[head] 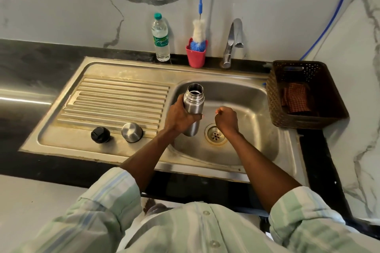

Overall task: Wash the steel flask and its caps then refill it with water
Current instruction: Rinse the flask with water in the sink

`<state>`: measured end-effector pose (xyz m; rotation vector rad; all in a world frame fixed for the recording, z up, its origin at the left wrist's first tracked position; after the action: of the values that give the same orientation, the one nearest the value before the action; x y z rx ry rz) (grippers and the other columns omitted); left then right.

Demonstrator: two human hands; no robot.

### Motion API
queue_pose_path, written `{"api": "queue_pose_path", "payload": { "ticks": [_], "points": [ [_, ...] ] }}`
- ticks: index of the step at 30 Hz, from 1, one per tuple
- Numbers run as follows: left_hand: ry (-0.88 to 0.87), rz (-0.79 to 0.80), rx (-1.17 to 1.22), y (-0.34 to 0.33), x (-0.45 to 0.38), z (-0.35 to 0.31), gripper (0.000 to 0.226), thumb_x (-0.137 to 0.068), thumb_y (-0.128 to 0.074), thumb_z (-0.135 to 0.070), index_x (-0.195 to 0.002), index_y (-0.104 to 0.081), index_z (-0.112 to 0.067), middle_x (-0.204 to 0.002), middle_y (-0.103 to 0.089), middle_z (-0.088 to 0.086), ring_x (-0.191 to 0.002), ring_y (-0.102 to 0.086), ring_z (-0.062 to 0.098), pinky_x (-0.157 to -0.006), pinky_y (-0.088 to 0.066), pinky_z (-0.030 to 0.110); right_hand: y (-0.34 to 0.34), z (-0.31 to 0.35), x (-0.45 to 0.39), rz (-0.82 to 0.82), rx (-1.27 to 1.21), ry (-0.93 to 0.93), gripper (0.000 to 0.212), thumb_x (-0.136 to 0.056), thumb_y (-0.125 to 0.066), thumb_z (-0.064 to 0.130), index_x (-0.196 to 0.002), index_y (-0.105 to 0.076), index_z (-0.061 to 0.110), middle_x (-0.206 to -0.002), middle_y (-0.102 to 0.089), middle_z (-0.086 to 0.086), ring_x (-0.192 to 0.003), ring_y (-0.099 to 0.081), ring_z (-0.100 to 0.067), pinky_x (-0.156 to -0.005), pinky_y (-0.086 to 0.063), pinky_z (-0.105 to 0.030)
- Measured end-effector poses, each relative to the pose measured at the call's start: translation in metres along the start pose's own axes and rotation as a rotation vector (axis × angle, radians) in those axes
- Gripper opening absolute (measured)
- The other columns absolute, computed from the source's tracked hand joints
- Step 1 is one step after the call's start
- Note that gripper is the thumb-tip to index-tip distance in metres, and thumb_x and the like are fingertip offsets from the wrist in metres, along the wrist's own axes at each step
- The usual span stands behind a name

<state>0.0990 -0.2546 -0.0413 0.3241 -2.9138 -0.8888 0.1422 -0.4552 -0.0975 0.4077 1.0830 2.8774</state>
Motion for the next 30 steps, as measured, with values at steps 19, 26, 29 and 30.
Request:
{"api": "queue_pose_path", "payload": {
  "ticks": [19,26,29,30],
  "points": [
    [0.345,-0.346,1.162,0.206,-0.045,0.129,0.064,-0.076,-0.084,-0.017,-0.131,-0.051,-0.007,-0.122,-0.067,0.014,-0.106,-0.069,0.027,-0.078,-0.062,0.041,-0.165,0.192,0.06,0.414,-1.046,-0.206,0.029,-0.087,-0.068,0.038,-0.11,-0.062,0.021,-0.113,-0.062,-0.008,-0.107,-0.061,-0.026,-0.093,-0.052,-0.047],
    [0.484,-0.12,0.812,0.235,-0.05,0.166,0.061,-0.085,-0.069,-0.058,-0.104,-0.062,-0.001,-0.089,-0.072,0.017,-0.073,-0.072,0.027,-0.064,-0.06,0.036,-0.142,0.286,0.07,0.026,-0.909,0.199,0.051,-0.07,-0.085,0.021,-0.113,-0.06,0.016,-0.108,-0.065,-0.001,-0.097,-0.062,-0.014,-0.084,-0.054,-0.032],
    [0.235,-0.322,0.327,0.277,-0.056,0.162,0.039,-0.082,-0.077,-0.041,-0.096,-0.058,-0.01,-0.094,-0.065,0.008,-0.079,-0.062,0.021,-0.063,-0.049,0.031,-0.137,0.334,0.08,-0.088,-0.517,0.434,0.069,-0.064,-0.088,0.027,-0.122,-0.052,0.015,-0.115,-0.06,0.003,-0.102,-0.057,-0.01,-0.085,-0.049,-0.02],
    [0.101,-0.305,0.224,0.282,-0.062,0.15,0.046,-0.077,-0.082,-0.034,-0.107,-0.056,-0.011,-0.104,-0.061,0.006,-0.09,-0.058,0.019,-0.072,-0.048,0.03,-0.14,0.347,0.084,-0.098,-0.435,0.493,0.073,-0.063,-0.088,0.029,-0.125,-0.05,0.015,-0.118,-0.058,0.002,-0.104,-0.056,-0.012,-0.087,-0.048,-0.021]
  ]
}}
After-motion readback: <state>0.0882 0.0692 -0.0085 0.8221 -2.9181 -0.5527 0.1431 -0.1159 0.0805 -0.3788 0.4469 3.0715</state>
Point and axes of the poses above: each hand's wrist, its own x-axis away from the middle knuckle, its own y-axis out of the back of the hand, z = x × y, the point moved 9 cm from there along -x, towards the middle knuckle
